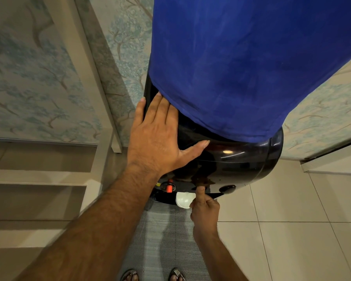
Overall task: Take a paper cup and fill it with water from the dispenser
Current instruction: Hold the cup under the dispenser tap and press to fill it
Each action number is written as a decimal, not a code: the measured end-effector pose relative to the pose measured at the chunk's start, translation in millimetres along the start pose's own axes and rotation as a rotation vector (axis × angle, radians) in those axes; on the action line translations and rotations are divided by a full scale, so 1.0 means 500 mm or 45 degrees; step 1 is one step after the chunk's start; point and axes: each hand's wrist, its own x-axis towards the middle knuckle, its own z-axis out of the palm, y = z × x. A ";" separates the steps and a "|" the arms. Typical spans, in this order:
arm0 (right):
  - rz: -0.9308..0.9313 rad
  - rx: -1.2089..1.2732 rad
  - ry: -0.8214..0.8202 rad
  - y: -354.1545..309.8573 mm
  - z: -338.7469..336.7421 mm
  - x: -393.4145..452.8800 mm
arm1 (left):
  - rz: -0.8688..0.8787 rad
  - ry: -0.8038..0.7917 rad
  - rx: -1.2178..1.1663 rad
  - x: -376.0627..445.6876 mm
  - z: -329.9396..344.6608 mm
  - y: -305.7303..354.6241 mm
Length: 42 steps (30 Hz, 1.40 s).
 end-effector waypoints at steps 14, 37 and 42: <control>-0.078 -0.006 -0.048 -0.003 -0.013 -0.022 | 0.006 0.023 -0.013 -0.001 0.001 0.001; -0.275 -0.581 -0.104 0.205 -0.054 0.075 | 0.002 0.072 -0.059 -0.001 0.006 -0.002; -0.247 -0.691 -0.140 0.208 -0.034 0.113 | 0.008 0.078 -0.059 -0.001 0.009 0.000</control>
